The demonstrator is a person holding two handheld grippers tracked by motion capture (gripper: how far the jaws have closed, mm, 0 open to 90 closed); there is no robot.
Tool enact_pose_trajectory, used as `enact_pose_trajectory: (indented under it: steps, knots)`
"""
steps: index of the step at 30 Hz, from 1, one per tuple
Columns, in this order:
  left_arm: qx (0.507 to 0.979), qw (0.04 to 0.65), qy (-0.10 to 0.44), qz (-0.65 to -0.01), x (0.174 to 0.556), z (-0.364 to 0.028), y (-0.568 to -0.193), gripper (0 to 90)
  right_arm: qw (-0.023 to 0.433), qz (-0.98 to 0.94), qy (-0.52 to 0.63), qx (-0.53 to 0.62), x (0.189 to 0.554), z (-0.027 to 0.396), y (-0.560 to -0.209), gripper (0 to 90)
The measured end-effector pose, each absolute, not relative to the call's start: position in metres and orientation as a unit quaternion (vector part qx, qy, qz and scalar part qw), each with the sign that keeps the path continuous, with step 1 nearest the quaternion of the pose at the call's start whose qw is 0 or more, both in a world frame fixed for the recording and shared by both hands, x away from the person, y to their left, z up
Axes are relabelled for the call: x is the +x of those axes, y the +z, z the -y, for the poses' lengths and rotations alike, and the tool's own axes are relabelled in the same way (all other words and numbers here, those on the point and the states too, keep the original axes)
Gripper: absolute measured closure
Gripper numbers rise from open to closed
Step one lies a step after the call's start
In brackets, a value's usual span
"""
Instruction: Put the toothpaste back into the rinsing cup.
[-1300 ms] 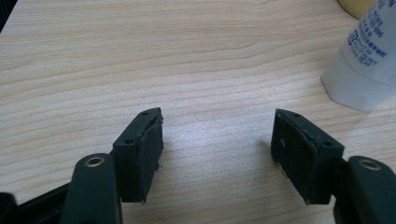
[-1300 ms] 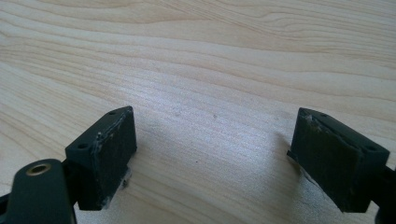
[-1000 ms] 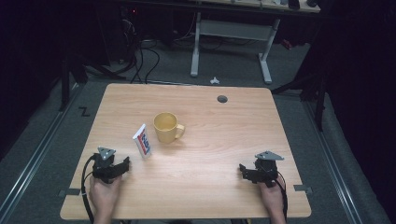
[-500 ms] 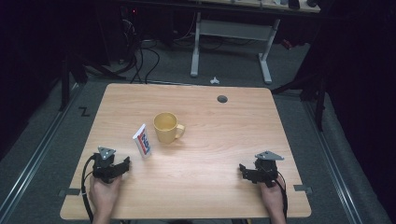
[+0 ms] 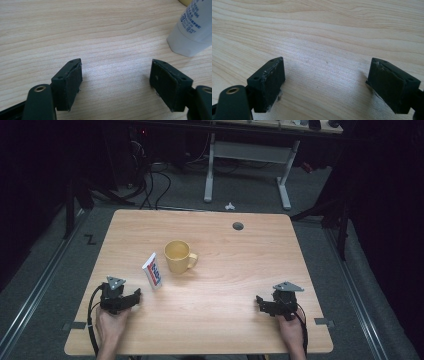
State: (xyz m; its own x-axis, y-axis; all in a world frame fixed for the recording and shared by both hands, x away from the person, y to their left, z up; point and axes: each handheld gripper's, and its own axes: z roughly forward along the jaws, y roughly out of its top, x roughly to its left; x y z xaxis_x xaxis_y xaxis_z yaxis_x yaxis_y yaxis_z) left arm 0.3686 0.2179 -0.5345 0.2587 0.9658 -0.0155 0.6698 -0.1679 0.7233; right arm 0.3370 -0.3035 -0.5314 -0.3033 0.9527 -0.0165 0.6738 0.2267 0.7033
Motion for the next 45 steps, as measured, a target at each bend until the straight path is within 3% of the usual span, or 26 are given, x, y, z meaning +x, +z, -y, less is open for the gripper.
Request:
enact_pose_trajectory:
  steps: [22,45]
  knots:
    - [0.746,0.340,0.218,-0.530,0.355,-0.202,-0.525,26.0,0.231,-0.748,0.302,0.543,0.337,0.303,-0.531,14.2]
    - [0.764,0.355,0.197,-0.502,0.338,-0.182,-0.523,33.7,0.231,-0.748,0.302,0.543,0.337,0.303,-0.531,14.3]
